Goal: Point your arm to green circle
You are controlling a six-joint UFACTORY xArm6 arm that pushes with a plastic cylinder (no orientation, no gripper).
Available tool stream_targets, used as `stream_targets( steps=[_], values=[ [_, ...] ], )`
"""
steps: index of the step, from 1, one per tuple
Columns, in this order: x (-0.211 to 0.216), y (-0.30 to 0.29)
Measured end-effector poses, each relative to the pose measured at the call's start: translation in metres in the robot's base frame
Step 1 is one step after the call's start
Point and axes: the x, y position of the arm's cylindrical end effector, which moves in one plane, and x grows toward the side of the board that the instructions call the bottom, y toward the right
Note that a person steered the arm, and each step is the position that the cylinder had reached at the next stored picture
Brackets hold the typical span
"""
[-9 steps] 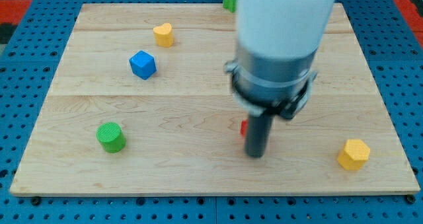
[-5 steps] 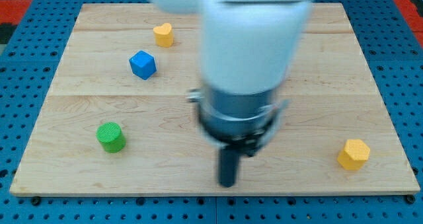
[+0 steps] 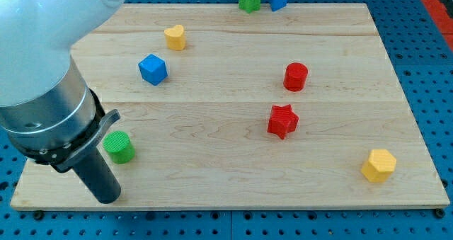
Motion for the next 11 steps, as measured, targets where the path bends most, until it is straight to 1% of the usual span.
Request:
stream_targets(
  steps=[6,8,9,10,11],
  values=[
    [0.0,-0.031],
    [0.0,-0.031],
    [-0.013,-0.038],
    [-0.05,-0.038],
    [-0.06,-0.006]
  ],
)
